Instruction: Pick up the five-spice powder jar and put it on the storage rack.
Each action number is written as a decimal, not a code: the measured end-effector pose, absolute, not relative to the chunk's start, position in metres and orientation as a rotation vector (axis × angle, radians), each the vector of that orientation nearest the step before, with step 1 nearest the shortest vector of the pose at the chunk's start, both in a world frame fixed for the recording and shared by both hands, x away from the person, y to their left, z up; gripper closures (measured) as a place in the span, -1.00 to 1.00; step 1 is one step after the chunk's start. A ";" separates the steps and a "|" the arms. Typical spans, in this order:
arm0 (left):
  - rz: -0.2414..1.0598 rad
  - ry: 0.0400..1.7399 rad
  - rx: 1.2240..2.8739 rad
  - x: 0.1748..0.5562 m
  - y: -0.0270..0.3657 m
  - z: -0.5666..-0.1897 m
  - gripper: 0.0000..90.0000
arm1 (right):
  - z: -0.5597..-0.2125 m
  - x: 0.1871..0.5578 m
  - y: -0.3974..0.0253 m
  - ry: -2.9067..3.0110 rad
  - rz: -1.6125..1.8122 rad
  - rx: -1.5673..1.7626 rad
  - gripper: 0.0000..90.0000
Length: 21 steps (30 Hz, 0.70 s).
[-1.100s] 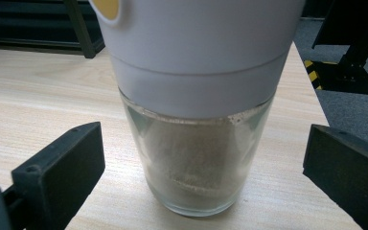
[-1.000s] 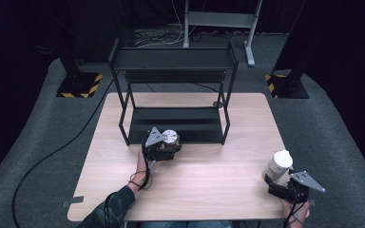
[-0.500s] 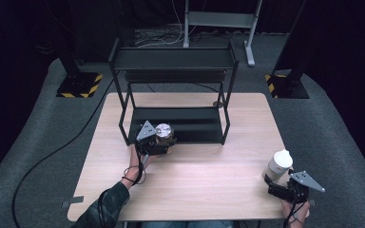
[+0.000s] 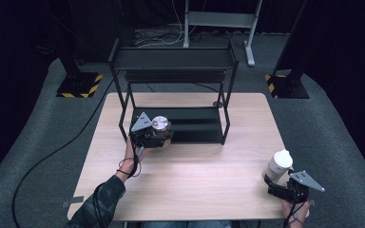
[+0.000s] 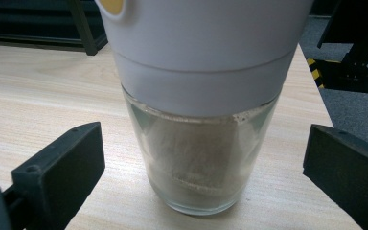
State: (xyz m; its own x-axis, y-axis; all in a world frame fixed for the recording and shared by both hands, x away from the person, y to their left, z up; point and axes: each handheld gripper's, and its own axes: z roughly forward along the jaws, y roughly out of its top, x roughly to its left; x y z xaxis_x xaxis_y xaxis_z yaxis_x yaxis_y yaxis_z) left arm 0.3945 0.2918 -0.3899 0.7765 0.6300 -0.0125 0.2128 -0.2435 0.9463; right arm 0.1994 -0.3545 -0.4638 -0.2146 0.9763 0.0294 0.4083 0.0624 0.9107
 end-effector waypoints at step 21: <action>0.457 0.658 1.791 0.408 0.302 -0.365 -0.33 | -0.463 0.200 -0.355 1.704 1.126 1.393 -1.00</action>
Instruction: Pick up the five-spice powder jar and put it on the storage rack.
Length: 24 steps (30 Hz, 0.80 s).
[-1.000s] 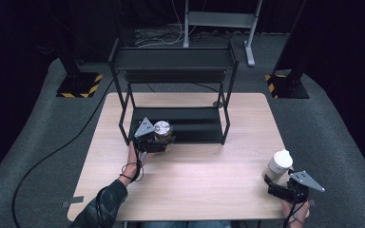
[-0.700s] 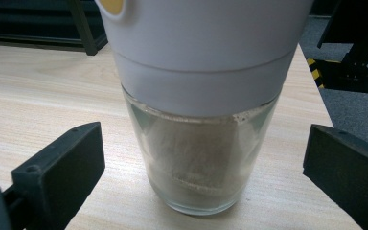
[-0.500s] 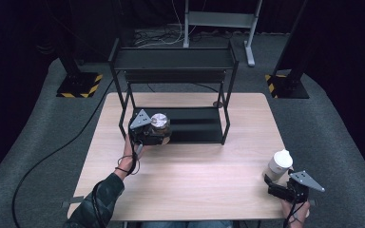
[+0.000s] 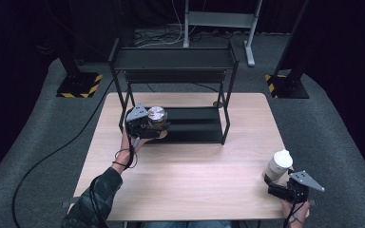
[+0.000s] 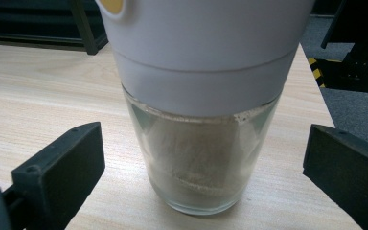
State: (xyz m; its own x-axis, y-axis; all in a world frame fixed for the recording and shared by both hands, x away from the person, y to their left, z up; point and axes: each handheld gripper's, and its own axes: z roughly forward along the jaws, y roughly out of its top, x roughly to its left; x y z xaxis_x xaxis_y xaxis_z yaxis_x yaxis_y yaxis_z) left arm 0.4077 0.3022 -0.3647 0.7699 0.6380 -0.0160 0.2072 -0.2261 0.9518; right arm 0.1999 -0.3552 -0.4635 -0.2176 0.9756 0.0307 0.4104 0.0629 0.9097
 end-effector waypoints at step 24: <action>0.488 0.646 1.784 0.424 0.310 -0.333 -0.33 | -0.463 0.201 -0.355 1.709 1.124 1.395 -1.00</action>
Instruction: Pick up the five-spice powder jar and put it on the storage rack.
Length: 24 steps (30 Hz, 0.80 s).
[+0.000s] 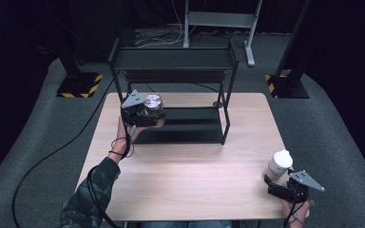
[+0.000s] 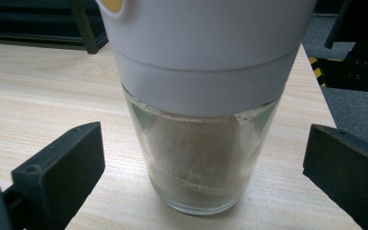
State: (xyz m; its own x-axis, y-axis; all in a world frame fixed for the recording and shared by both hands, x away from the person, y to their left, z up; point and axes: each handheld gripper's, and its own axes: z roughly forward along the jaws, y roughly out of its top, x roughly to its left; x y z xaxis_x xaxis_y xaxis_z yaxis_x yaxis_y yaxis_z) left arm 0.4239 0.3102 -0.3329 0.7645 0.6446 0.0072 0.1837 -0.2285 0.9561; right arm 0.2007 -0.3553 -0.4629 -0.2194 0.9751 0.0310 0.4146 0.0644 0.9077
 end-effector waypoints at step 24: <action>0.517 0.628 1.789 0.436 0.315 -0.305 -0.33 | -0.463 0.201 -0.355 1.708 1.122 1.398 -1.00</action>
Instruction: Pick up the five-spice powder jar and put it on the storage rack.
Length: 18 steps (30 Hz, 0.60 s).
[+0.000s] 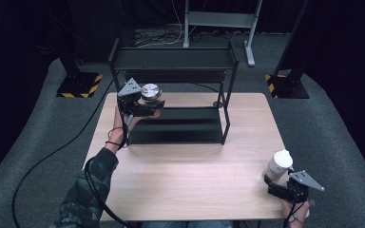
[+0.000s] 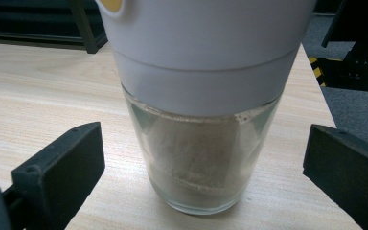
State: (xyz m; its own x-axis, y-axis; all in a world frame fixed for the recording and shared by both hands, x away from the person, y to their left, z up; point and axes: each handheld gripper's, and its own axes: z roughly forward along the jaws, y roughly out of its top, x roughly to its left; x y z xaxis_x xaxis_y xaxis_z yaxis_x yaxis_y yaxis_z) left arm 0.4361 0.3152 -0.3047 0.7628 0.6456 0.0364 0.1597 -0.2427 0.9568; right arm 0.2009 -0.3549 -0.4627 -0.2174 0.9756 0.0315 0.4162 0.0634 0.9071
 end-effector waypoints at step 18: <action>0.534 0.594 1.778 0.439 0.320 -0.281 -0.33 | -0.463 0.201 -0.355 1.709 1.123 1.398 -1.00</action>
State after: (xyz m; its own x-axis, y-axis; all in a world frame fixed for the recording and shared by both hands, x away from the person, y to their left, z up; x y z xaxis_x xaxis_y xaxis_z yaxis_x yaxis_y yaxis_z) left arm 0.4394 0.3200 -0.2807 0.7699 0.6354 0.0590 0.1265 -0.2426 0.9618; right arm 0.2010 -0.3551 -0.4626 -0.2182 0.9754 0.0321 0.4167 0.0634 0.9068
